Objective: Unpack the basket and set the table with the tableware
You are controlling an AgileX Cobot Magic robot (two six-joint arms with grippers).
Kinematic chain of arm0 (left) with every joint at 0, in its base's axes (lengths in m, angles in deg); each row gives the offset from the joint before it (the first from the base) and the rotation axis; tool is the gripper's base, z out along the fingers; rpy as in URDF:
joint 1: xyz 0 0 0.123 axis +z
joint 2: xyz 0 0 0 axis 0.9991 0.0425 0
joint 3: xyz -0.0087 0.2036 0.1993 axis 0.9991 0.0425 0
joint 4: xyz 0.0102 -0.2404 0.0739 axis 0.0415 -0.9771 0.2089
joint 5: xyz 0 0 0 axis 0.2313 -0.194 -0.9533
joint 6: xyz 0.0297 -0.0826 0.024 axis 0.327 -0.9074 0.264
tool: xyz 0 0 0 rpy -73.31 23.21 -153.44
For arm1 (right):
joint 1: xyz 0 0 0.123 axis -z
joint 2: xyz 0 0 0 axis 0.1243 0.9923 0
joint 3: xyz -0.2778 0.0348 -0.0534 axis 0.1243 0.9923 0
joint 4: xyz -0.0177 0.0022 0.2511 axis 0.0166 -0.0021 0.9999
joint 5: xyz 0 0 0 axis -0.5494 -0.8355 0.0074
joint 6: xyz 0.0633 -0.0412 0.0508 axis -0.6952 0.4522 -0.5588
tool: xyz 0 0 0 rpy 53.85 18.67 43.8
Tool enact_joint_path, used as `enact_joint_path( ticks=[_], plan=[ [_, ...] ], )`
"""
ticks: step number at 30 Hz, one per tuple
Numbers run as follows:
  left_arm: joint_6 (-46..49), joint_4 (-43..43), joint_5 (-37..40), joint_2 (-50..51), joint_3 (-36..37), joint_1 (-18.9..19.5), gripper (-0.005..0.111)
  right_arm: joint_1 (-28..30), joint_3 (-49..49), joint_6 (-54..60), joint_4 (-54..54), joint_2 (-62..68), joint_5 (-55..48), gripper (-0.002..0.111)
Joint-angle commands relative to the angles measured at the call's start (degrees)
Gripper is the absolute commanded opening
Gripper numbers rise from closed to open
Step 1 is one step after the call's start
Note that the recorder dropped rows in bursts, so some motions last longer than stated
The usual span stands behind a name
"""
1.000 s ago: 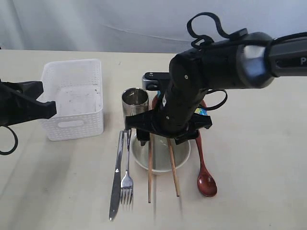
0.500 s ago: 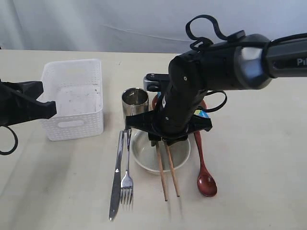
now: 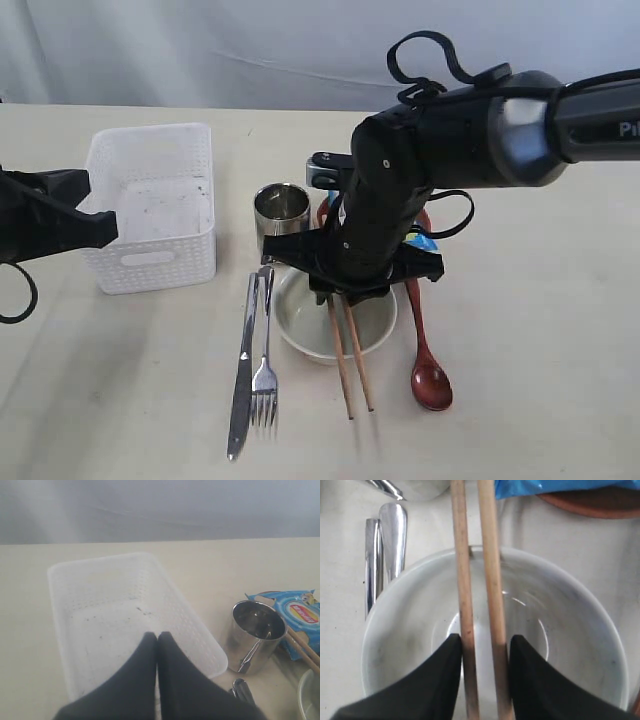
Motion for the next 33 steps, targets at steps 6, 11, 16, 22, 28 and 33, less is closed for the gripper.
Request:
enact_joint_path(
  ticks=[6,11,16,22,28,33],
  plan=[
    [-0.42,-0.67,-0.05,-0.29,0.32,0.15,0.0,-0.02,-0.34,-5.38,-1.7,0.11,-0.37,0.03],
    [-0.42,-0.67,-0.05,-0.29,0.32,0.15,0.0,-0.02,-0.34,-5.39,-1.7,0.11,-0.37,0.014],
    [-0.42,-0.67,-0.05,-0.29,0.32,0.15,0.0,-0.02,-0.34,-5.6,-1.7,0.11,-0.37,0.009],
    [-0.42,-0.67,-0.05,-0.29,0.32,0.15,0.0,-0.02,-0.34,-4.43,-2.1,0.11,-0.37,0.009],
    [-0.42,-0.67,-0.05,-0.29,0.32,0.15,0.0,-0.02,-0.34,-3.26,-2.1,0.11,-0.37,0.032],
    [-0.42,-0.67,-0.05,-0.29,0.32,0.15,0.0,-0.02,-0.34,-3.26,-2.1,0.11,-0.37,0.048]
  ],
)
